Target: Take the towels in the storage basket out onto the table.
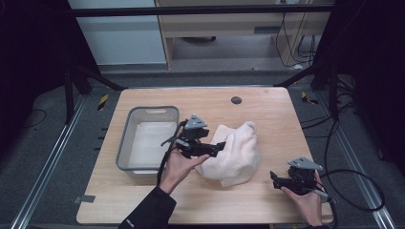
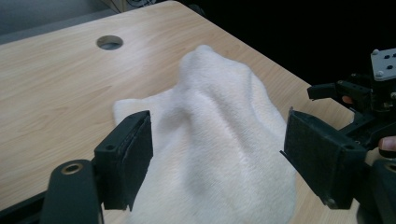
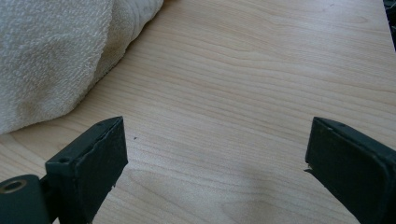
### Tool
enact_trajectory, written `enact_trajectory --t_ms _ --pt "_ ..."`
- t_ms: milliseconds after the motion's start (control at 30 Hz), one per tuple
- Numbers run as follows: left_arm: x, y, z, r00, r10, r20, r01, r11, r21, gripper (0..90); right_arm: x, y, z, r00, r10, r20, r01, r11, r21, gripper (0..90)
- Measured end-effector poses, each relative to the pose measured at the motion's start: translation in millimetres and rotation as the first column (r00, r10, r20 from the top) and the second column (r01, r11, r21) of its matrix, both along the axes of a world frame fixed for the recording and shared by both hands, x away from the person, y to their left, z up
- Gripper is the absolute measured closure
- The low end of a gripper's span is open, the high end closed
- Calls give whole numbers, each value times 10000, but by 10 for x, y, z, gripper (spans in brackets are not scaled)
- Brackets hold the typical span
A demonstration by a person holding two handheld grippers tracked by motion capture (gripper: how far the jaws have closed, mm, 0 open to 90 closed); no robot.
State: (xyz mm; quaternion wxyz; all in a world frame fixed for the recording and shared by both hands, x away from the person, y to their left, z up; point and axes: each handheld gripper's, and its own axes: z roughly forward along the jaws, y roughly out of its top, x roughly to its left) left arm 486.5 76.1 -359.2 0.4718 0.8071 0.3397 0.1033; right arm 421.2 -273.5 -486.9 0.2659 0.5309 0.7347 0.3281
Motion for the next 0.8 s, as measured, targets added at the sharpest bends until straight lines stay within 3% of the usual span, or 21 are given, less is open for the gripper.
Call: enact_trajectory --t_ms 33,200,233,267,433,800 --pt "0 0 0 10000 0 0 0 10000 0 235 -1 1 0 10000 -18 -8 18 10000 13 56" --pt "-82 397 53 9979 600 243 -601 9982 58 251 -2 3 0 10000 -20 -24 20 10000 24 56" --pt "-82 397 53 9979 600 243 -601 9982 58 253 -2 3 0 10000 -20 -24 20 10000 24 56" --pt "-109 520 54 9965 782 303 -785 9969 79 256 -3 5 -2 10000 1 -9 -1 10000 43 56" --pt "-170 765 32 9923 1189 356 -1191 9929 40 268 -5 4 -1 10000 -17 -22 18 10000 36 57" --pt "-334 1360 -206 9744 2232 263 -2239 9742 289 275 -8 8 -4 10000 -3 -29 3 10000 35 60"
